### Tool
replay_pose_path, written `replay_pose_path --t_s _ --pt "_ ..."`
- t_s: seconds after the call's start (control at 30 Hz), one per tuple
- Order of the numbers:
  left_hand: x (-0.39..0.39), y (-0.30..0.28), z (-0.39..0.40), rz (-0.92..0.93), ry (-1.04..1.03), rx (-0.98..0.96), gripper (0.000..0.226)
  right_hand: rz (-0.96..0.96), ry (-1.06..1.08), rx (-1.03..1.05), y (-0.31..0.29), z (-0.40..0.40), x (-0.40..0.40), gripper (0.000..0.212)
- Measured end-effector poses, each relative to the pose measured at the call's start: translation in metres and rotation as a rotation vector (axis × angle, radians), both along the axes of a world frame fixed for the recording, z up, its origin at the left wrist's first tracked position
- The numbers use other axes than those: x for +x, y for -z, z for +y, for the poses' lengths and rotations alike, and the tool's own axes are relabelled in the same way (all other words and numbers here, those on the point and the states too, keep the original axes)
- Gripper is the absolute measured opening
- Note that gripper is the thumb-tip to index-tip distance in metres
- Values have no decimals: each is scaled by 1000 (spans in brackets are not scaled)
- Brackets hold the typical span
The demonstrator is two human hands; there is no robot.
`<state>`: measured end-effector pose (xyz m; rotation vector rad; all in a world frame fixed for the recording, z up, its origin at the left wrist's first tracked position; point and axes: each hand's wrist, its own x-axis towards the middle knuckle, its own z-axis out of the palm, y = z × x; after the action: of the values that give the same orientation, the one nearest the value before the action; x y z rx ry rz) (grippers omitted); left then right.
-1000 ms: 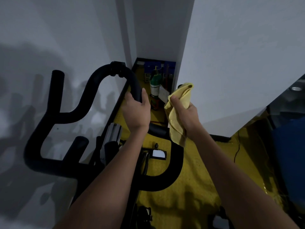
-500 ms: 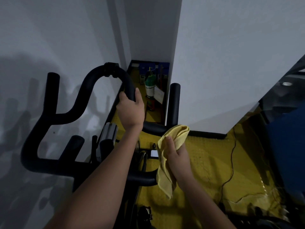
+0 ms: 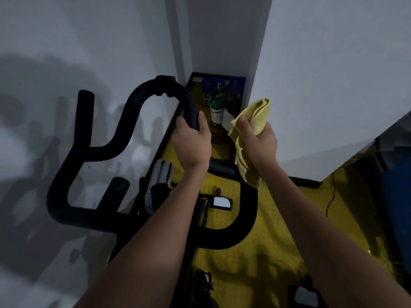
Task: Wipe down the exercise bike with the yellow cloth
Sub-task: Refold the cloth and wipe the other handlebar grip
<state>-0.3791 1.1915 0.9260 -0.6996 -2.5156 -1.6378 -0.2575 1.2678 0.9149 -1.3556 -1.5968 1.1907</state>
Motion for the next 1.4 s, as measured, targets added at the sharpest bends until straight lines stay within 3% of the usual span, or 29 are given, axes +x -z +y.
replay_pose_path --t_s 0.4,0.53,0.73,1.07,1.13,1.27,1.3,1.4 --pt "13 -4 -5 12 3 -56 42 29 -37 -329 44 -96 56 56" --pt "14 -5 -6 3 9 -48 42 70 -57 -328 47 -133 73 46" --pt "6 -2 -5 8 -11 -25 42 -43 -10 -153 45 -118 59 55" --pt "-1 2 2 40 -38 -29 42 -59 51 136 -2 -12 -4 43" --pt "-1 1 2 30 -37 -33 42 61 -29 26 -6 -4 -1 43" --pt "1 2 0 35 -28 -22 39 391 -376 -487 -26 22 15 14" --pt "1 3 1 35 -33 -23 39 447 -417 -560 -27 24 15 18" --pt "0 2 3 31 -42 -22 39 513 -415 -572 -23 21 12 28"
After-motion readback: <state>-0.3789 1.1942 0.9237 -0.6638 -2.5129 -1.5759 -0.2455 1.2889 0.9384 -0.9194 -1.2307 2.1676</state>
